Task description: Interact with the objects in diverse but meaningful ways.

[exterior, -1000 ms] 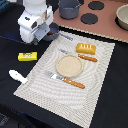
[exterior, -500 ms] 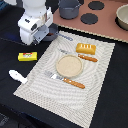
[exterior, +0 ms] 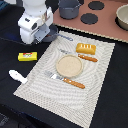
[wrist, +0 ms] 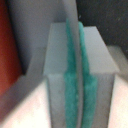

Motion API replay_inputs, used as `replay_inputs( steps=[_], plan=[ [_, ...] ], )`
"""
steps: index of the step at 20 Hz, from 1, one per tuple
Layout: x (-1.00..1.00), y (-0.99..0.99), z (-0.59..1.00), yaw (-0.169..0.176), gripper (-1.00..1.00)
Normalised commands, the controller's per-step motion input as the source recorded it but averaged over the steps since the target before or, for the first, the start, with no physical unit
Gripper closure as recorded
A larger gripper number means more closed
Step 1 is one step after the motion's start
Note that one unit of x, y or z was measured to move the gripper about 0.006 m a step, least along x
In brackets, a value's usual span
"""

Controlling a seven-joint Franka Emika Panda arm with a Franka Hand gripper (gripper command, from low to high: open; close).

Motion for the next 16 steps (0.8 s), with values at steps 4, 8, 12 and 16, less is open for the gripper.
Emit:
replay_inputs(
  steps=[4,8,12,16],
  plan=[
    [0.62,0.0,0.88,-0.119,1.0],
    [0.82,-0.03,0.68,-0.093,1.0],
    [1.0,-0.07,0.48,-0.047,1.0],
    [1.0,-0.09,0.43,-0.049,1.0]
  ],
)
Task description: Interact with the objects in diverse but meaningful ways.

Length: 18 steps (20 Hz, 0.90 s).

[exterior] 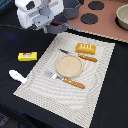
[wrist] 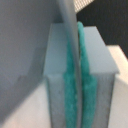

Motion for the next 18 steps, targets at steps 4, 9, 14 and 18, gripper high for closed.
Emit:
replay_inputs(
  steps=[4,9,14,18],
  plan=[
    [1.0,-0.08,0.43,-0.04,1.0],
    [1.0,-0.03,0.49,-0.026,1.0],
    [1.0,0.0,0.59,-0.006,1.0],
    [1.0,0.04,0.58,-0.002,1.0]
  ],
)
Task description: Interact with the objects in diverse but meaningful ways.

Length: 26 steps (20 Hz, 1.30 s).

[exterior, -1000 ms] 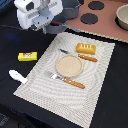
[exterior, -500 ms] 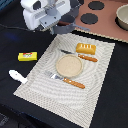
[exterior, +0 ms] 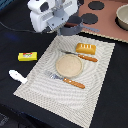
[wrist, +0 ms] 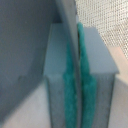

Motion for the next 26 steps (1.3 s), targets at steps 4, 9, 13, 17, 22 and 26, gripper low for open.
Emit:
replay_inputs(
  steps=[4,9,13,17,22,26],
  plan=[
    [1.0,0.23,0.52,0.0,1.0],
    [1.0,0.54,0.28,0.0,1.0],
    [1.0,0.71,0.22,0.0,1.0],
    [0.99,0.77,0.21,0.0,1.0],
    [0.89,0.8,0.28,0.0,1.0],
    [0.72,0.87,0.36,-0.001,1.0]
  ],
)
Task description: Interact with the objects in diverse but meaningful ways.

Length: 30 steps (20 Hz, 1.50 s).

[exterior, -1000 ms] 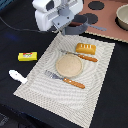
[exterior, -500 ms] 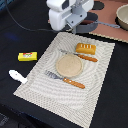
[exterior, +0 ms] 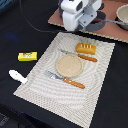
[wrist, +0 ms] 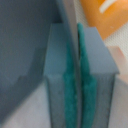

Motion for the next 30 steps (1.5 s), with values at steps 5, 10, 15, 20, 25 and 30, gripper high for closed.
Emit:
replay_inputs(
  steps=[5,10,15,20,25,30],
  plan=[
    [0.49,0.87,0.63,-0.002,1.0],
    [0.24,0.71,0.7,-0.009,1.0],
    [0.25,0.37,0.42,-0.029,1.0],
    [0.22,0.13,0.05,-0.034,1.0],
    [0.09,0.18,0.02,-0.147,1.0],
    [-0.01,0.3,0.14,-0.158,1.0]
  ],
)
